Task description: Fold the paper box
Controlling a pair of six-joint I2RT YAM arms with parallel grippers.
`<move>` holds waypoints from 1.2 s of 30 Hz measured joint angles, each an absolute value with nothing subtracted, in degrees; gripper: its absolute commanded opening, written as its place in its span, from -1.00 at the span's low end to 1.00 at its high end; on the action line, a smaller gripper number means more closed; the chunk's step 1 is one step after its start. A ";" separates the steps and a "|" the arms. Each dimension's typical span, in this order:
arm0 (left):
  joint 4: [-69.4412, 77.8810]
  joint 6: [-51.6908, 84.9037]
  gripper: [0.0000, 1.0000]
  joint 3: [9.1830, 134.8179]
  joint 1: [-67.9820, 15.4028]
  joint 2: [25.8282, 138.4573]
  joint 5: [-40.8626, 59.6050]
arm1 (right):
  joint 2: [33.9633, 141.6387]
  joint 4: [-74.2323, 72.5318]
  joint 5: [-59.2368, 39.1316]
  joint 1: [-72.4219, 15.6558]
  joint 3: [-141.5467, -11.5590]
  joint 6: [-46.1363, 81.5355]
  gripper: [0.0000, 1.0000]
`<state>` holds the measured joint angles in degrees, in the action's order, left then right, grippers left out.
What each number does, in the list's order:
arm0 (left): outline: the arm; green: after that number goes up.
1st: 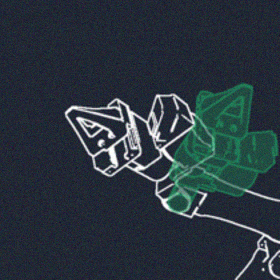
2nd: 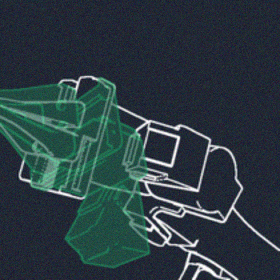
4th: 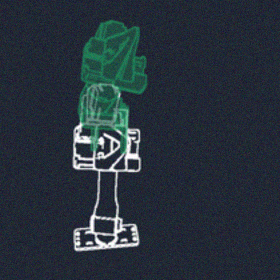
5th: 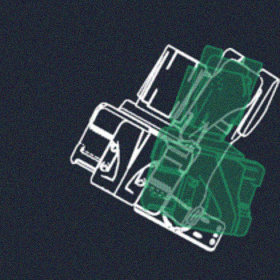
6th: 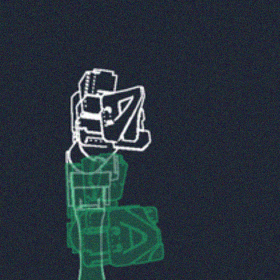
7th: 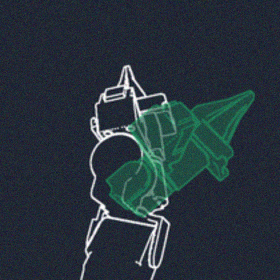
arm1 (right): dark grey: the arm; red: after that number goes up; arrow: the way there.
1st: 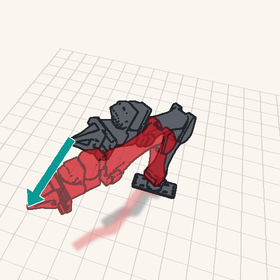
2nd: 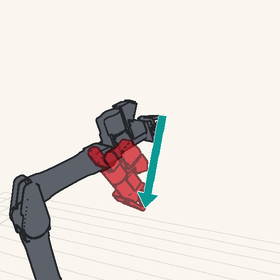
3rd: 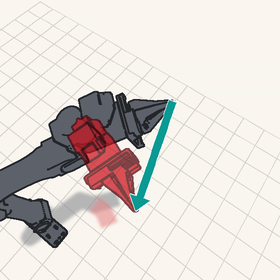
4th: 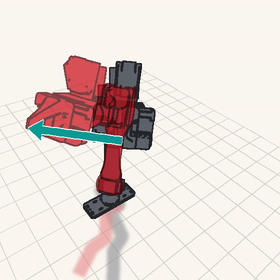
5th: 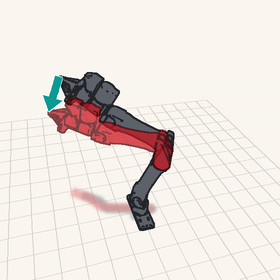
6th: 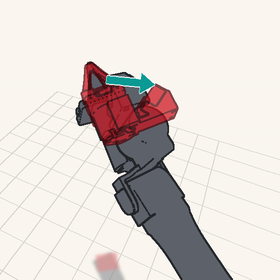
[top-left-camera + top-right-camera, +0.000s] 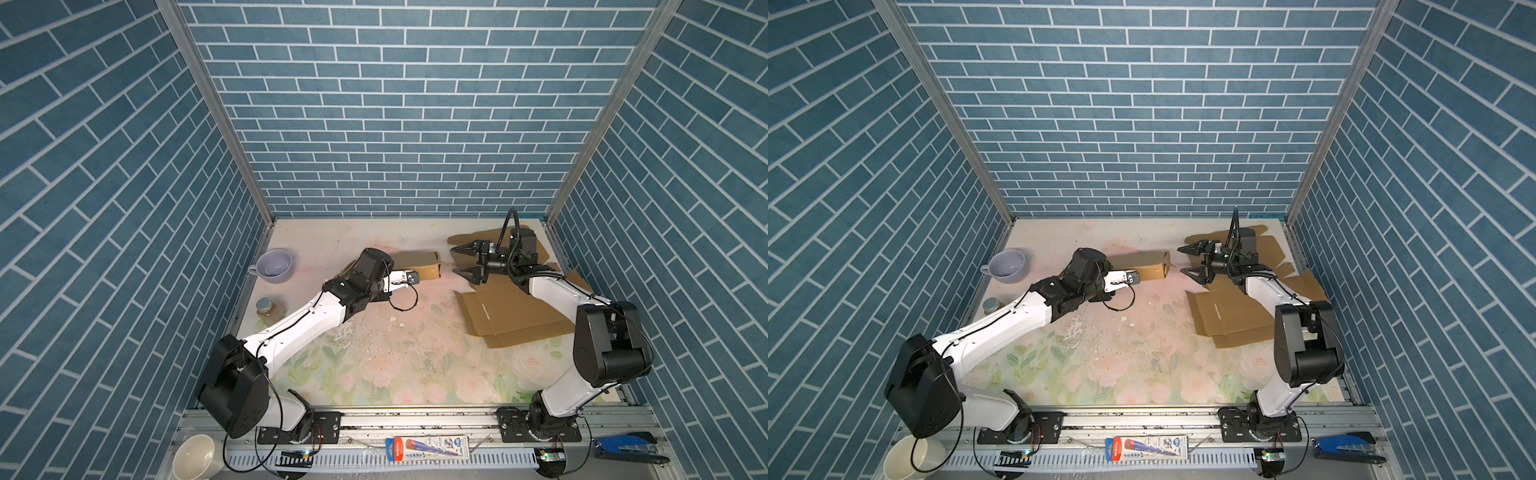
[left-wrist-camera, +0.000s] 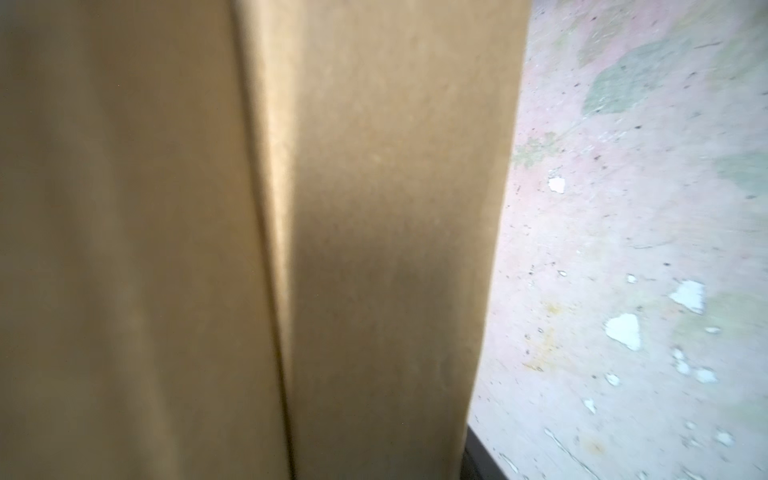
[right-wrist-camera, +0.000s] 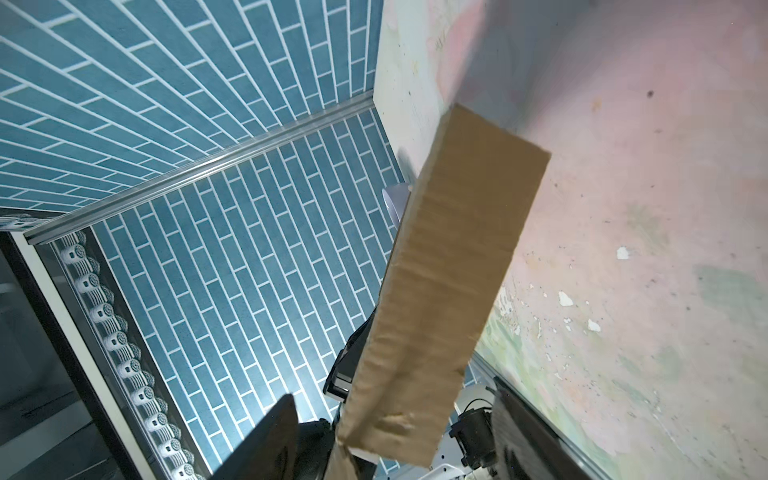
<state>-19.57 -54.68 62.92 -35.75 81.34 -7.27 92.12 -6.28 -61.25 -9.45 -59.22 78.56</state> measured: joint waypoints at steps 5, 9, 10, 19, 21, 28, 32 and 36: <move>-32.60 -51.62 0.00 72.60 -33.43 84.38 -0.91 | 85.60 11.07 -51.70 -7.77 -62.81 56.49 0.54; -40.66 -50.11 -0.02 78.43 -32.80 88.42 3.77 | 78.83 16.78 -45.60 -9.72 -63.09 42.65 0.67; -42.78 -49.80 -0.02 79.66 -32.73 89.71 5.04 | 77.54 17.28 -44.71 -10.59 -63.09 39.97 0.70; -50.35 -49.58 -0.03 85.97 -32.47 96.82 10.98 | 77.58 20.43 -40.21 -19.88 -63.24 27.77 0.70; -51.22 -49.82 -0.03 87.66 -32.29 98.43 11.66 | 79.59 21.91 -38.68 -20.88 -63.90 26.33 0.69; -51.53 -50.46 -0.03 90.39 -32.03 102.13 13.87 | 84.49 23.16 -35.24 -22.63 -66.63 23.70 0.57; -51.94 -50.59 -0.04 92.07 -31.77 103.81 14.52 | 86.11 23.14 -34.02 -22.94 -67.22 23.42 0.48; -52.38 -50.65 -0.05 92.99 -31.64 104.64 14.81 | 87.50 23.09 -32.40 -22.98 -67.22 22.79 0.26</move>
